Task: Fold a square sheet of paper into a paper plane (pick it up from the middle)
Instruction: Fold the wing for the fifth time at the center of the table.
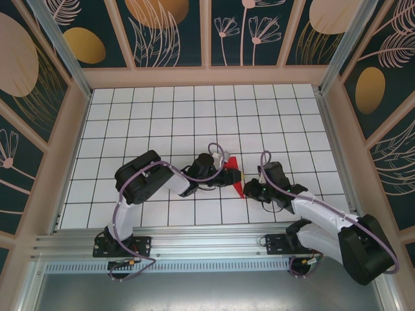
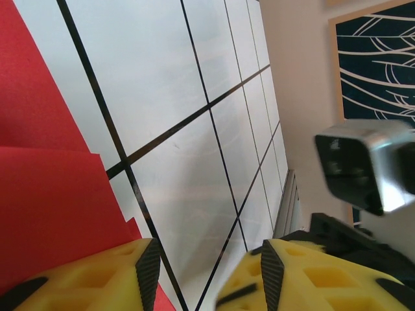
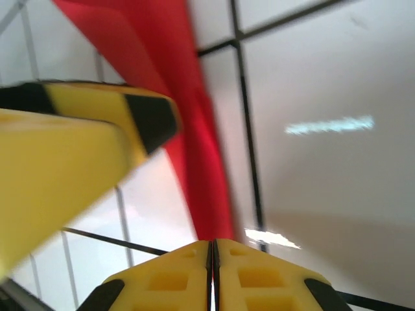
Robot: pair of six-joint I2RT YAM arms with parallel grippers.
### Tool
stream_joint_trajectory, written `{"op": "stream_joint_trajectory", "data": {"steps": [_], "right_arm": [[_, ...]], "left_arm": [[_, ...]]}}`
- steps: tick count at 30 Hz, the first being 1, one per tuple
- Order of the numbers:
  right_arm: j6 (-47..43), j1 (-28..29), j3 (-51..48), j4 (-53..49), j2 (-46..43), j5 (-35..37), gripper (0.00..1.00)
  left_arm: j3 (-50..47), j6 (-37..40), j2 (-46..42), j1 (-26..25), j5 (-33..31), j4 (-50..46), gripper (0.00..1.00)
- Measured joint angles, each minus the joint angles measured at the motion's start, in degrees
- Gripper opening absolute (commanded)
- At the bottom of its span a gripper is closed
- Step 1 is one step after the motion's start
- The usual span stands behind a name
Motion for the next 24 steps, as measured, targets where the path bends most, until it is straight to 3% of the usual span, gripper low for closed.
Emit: {"op": "stream_joint_trajectory", "data": {"steps": [13, 24], "right_arm": [[-0.4, -0.2, 2.5, 5.7, 11.3, -5.9, 0.06], [-0.2, -3.3, -3.6, 10.2, 9.1, -7.0, 0.06]], "left_arm": [[0.2, 0.0, 0.0, 0.2, 0.0, -0.4, 0.47], [0.4, 0.2, 0.2, 0.2, 0.2, -0.4, 0.47]]}}
